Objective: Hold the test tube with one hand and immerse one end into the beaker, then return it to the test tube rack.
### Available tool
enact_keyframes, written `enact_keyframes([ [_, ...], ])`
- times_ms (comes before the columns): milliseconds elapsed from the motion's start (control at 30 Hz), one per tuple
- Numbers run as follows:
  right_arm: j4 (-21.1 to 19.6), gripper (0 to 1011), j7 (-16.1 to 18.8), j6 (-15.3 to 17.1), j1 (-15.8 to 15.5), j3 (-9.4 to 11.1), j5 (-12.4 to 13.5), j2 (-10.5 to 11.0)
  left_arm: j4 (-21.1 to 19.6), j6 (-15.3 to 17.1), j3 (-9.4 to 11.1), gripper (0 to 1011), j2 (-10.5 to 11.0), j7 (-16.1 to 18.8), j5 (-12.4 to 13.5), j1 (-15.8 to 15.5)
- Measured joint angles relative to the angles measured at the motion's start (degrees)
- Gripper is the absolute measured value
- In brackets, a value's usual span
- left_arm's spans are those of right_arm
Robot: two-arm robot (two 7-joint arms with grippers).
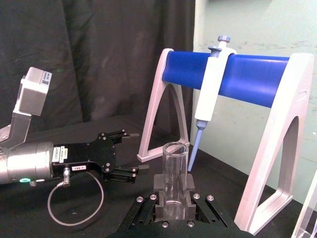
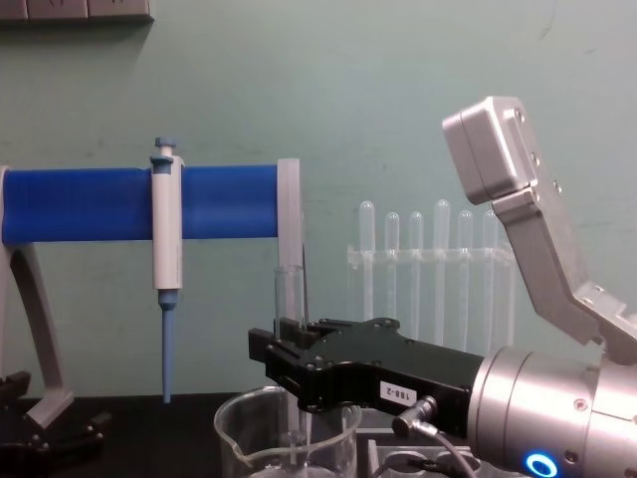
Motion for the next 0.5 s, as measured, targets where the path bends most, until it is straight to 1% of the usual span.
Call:
enact_keyframes([
  [500,0.0,224,0.0,0.0,0.1,0.0,0.1,0.0,0.0,0.0,0.0,1000,0.0,0.0,0.0,0.0],
])
